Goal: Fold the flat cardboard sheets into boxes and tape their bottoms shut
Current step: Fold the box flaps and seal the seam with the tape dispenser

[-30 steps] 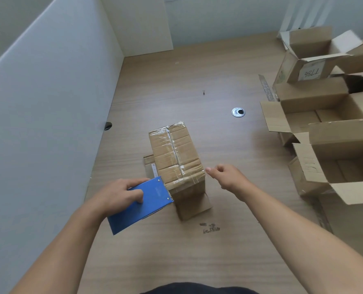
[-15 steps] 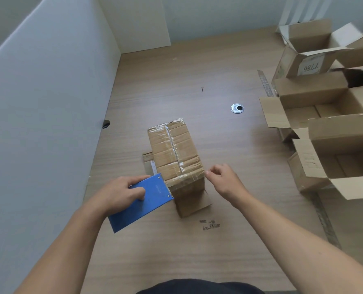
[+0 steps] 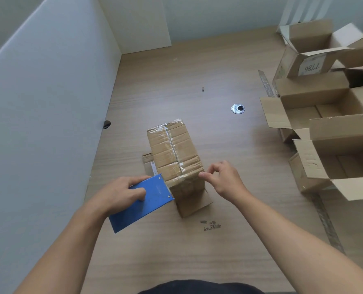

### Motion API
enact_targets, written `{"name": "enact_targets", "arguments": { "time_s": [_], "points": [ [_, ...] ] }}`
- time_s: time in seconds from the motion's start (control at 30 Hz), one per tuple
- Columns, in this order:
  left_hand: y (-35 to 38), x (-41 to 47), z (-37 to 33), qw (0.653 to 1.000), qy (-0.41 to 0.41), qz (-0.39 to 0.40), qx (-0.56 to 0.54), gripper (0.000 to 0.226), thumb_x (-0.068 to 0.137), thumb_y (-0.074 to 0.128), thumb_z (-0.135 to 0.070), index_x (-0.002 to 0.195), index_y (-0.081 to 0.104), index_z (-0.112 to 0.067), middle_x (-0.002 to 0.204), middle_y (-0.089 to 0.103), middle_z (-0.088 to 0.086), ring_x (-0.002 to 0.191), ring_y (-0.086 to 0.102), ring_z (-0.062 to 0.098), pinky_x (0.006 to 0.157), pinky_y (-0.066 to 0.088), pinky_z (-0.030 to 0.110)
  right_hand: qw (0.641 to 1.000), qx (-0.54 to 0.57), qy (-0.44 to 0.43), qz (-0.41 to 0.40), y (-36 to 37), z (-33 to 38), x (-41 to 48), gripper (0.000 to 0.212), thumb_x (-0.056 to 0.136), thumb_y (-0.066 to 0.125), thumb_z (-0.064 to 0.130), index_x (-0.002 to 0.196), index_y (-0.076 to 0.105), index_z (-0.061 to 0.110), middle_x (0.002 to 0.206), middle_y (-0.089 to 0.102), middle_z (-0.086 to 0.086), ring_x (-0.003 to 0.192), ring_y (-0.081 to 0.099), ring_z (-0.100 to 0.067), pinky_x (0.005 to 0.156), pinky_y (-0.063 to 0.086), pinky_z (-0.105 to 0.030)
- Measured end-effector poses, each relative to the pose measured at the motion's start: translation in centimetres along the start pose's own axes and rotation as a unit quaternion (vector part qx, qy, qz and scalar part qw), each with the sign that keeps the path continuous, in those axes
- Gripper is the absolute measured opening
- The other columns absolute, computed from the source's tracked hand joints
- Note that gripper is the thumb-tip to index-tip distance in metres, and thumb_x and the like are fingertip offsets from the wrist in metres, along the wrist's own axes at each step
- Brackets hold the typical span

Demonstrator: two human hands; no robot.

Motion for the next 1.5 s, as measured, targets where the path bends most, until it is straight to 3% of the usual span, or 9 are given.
{"name": "enact_targets", "arguments": {
  "time_s": [0.1, 0.2, 0.33, 0.43, 0.5, 0.63, 0.73, 0.83, 1.5],
  "points": [
    [0.1, 0.1, 0.1, 1.000, -0.001, 0.004, -0.007, 0.053, 0.062, 0.046, -0.040, 0.104, 0.056, -0.073, 0.103, 0.068, -0.019, 0.092, 0.061, 0.009, 0.078, 0.047, 0.031, 0.984, -0.113, -0.126, -0.047, -0.3, 0.8, 0.3, 0.036, 0.086, 0.072, 0.042, 0.108, 0.061, 0.015, 0.113, 0.048, -0.003, 0.104, 0.048, -0.022, 0.089, 0.043, -0.035],
    [0.1, 0.2, 0.2, 1.000, -0.003, 0.005, -0.017, 0.054, 0.062, 0.047, -0.040, 0.104, 0.057, -0.073, 0.104, 0.068, -0.019, 0.093, 0.061, 0.009, 0.078, 0.046, 0.030, 0.969, -0.068, -0.238, 0.028, 0.3, 1.1, 1.2, 0.041, 0.089, 0.069, 0.023, 0.129, 0.062, 0.027, 0.127, 0.050, -0.004, 0.117, 0.051, -0.023, 0.102, 0.043, -0.037],
    [0.2, 0.3, 0.1, 1.000, -0.003, 0.011, -0.023, 0.054, 0.063, 0.047, -0.041, 0.105, 0.056, -0.074, 0.106, 0.068, -0.019, 0.094, 0.062, 0.011, 0.081, 0.047, 0.033, 0.975, 0.114, -0.147, 0.126, 0.1, 0.4, 2.1, 0.046, 0.091, 0.069, 0.016, 0.121, 0.059, 0.049, 0.127, 0.054, 0.009, 0.116, 0.055, -0.007, 0.100, 0.040, -0.017],
    [0.3, 0.5, 0.3, 1.000, -0.003, 0.016, -0.027, 0.056, 0.063, 0.047, -0.041, 0.108, 0.055, -0.073, 0.108, 0.068, -0.017, 0.097, 0.063, 0.015, 0.091, 0.050, 0.041, 0.951, 0.247, -0.082, 0.166, 1.1, 0.0, 1.9, 0.042, 0.093, 0.065, 0.010, 0.121, 0.062, 0.041, 0.129, 0.051, 0.007, 0.111, 0.059, -0.007, 0.077, 0.046, -0.016],
    [0.5, 0.6, 0.6, 0.999, -0.004, 0.019, -0.037, 0.057, 0.063, 0.048, -0.040, 0.110, 0.056, -0.071, 0.107, 0.069, -0.016, 0.098, 0.063, 0.015, 0.092, 0.050, 0.041, 0.947, 0.262, -0.066, 0.174, 1.3, 0.1, 1.7, 0.040, 0.095, 0.063, 0.012, 0.123, 0.062, 0.041, 0.134, 0.049, 0.007, 0.114, 0.058, -0.007, 0.076, 0.047, -0.019],
    [0.7, 0.5, 0.8, 0.998, -0.003, 0.020, -0.054, 0.056, 0.062, 0.049, -0.039, 0.108, 0.059, -0.070, 0.102, 0.070, -0.017, 0.094, 0.064, 0.014, 0.084, 0.048, 0.034, 0.986, 0.006, -0.160, 0.053, 0.4, 0.9, 1.6, 0.042, 0.094, 0.063, 0.022, 0.130, 0.057, 0.042, 0.138, 0.046, -0.002, 0.130, 0.042, -0.021, 0.109, 0.038, -0.039],
    [0.8, 0.5, 0.9, 0.998, 0.005, 0.017, -0.052, 0.056, 0.063, 0.048, -0.039, 0.108, 0.057, -0.071, 0.102, 0.070, -0.019, 0.094, 0.063, 0.011, 0.082, 0.046, 0.032, 0.938, -0.160, -0.305, -0.045, 0.9, 4.3, -0.1, 0.042, 0.089, 0.056, 0.026, 0.131, 0.060, 0.034, 0.141, 0.048, -0.002, 0.135, 0.038, -0.028, 0.102, 0.037, -0.045],
    [0.9, 0.7, 1.1, 0.999, 0.010, 0.016, -0.046, 0.058, 0.063, 0.049, -0.039, 0.111, 0.057, -0.070, 0.103, 0.070, -0.019, 0.096, 0.063, 0.012, 0.089, 0.048, 0.037, 0.876, -0.201, -0.437, -0.039, 3.5, 5.7, -1.4, 0.039, 0.089, 0.051, 0.036, 0.124, 0.065, 0.026, 0.133, 0.060, -0.002, 0.133, 0.048, -0.030, 0.101, 0.041, -0.045],
    [-0.2, -1.3, 3.9, 0.996, 0.031, 0.000, -0.089, 0.057, 0.066, 0.052, -0.037, 0.111, 0.056, -0.072, 0.102, 0.069, -0.027, 0.088, 0.064, 0.002, 0.080, 0.047, 0.026, 0.881, -0.207, -0.419, -0.071, 4.6, 4.3, 0.1, 0.030, 0.089, 0.053, 0.040, 0.114, 0.070, 0.043, 0.126, 0.065, 0.009, 0.112, 0.057, -0.015, 0.091, 0.030, -0.031]
  ]
}}
Point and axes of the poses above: each hand's wrist, its own x-axis towards the middle knuckle, its own y-axis out of the palm, z = x × y, the point moved 5 cm from there along x, towards the middle knuckle
